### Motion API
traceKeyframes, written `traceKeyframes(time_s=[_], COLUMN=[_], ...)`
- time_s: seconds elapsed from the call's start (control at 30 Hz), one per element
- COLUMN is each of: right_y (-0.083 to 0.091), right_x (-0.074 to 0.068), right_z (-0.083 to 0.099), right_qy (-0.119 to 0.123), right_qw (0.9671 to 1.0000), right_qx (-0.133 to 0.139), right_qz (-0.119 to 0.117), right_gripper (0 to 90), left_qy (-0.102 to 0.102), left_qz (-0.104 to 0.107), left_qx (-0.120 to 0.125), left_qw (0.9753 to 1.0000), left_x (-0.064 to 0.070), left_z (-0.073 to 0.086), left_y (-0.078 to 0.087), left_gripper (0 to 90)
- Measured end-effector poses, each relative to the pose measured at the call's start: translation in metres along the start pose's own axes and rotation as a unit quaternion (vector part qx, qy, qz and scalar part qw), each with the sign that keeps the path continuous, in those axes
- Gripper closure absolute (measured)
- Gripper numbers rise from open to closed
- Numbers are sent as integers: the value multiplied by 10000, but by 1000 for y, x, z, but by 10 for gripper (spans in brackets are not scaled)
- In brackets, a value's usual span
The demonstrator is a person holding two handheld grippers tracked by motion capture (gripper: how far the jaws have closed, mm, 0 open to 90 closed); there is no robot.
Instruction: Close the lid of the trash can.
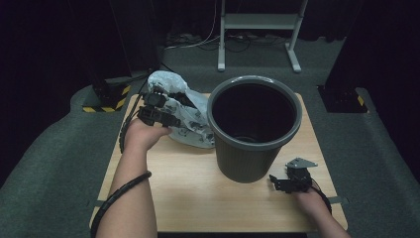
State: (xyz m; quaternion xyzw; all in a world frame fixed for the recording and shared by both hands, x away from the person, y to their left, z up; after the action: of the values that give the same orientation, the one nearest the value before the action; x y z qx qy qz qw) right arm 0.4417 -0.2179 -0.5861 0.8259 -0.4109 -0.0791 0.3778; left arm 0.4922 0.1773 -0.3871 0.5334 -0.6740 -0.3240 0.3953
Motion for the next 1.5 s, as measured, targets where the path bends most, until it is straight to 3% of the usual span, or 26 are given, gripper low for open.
traceKeyframes(time_s=[0.13, 0.43, 0.6, 0.83, 1.2, 1.3, 1.43, 1.5], right_y=[0, 0, 0, 0, 0, 0, 0, 0], right_x=[0, 0, 0, -1, -1, -1, -1, -1], right_z=[0, 0, 0, 0, 0, 0, 0, 0], right_qy=[-1, 0, -2, -24, -25, -24, -23, -27], right_qw=[10000, 10000, 10000, 10000, 10000, 10000, 10000, 10000], right_qx=[-1, -1, -2, -12, -15, -15, -21, -17], right_qz=[0, -1, -1, -17, -32, -37, -32, -25], right_gripper=[147, 147, 147, 147, 145, 144, 144, 144], left_qy=[29, -188, -100, -250, -299, -444, -463, -487], left_qz=[36, 113, 155, 148, 50, -121, -43, 55], left_qx=[-55, -209, -356, -427, -273, -47, 253, 513], left_qw=[10000, 9995, 9992, 9987, 9992, 9989, 9986, 9975], left_x=[-6, -12, -16, -19, -31, -32, -29, -30], left_z=[13, 45, 64, 96, 136, 138, 138, 139], left_y=[-14, -48, -67, -98, -140, -143, -146, -147], left_gripper=[265, 254, 257, 241, 220, 207, 137, 129])
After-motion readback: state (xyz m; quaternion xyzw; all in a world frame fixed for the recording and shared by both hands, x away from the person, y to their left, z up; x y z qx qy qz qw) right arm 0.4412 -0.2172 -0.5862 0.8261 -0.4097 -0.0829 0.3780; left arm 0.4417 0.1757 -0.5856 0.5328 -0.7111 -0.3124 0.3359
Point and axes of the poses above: each handheld gripper's, and its own axes: y roughly backward along the jaws, z roughly out of its underside, x roughly to its right, the point moved 9 cm from there along -y, roughly forward along the jaws, and after that the axes turned 13 degrees about y, right-handed, at the moved point
